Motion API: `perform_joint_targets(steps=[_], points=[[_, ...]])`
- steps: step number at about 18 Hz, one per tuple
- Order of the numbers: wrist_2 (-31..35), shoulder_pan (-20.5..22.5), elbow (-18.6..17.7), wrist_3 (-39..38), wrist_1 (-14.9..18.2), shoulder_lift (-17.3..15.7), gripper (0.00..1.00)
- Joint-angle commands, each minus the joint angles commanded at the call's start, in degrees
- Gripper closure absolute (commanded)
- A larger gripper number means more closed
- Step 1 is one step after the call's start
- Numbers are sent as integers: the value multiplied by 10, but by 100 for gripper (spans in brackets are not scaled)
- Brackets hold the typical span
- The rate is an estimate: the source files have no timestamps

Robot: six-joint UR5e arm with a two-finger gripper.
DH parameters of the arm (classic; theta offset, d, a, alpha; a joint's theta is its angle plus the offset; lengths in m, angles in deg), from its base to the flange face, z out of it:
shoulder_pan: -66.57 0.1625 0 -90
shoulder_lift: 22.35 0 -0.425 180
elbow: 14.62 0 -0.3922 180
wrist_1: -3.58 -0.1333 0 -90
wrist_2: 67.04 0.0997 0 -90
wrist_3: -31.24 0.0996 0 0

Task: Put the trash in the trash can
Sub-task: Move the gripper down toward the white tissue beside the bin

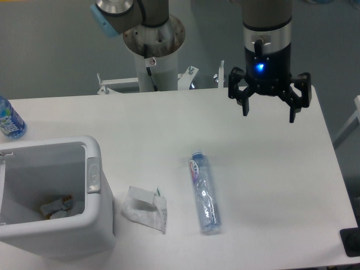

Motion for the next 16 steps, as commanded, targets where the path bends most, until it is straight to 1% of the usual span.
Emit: perform_joint_targets(steps=[4,7,8,9,10,12,13,15,16], points=[[3,-4,-2,2,-3,7,0],[0,-7,-11,-3,-13,13,0],[-1,-16,-18,-3,-21,17,0],[-1,-25,-25,-7,-40,21,0],[-2,-35,-32,-26,-64,28,0],[-2,-43,-50,-104,-101,39,0],[-2,-55,-52,-143,-116,51,0],[-3,-77,-51,-190,-132,75,0],[-8,-91,-47,-201,-132,89,0]])
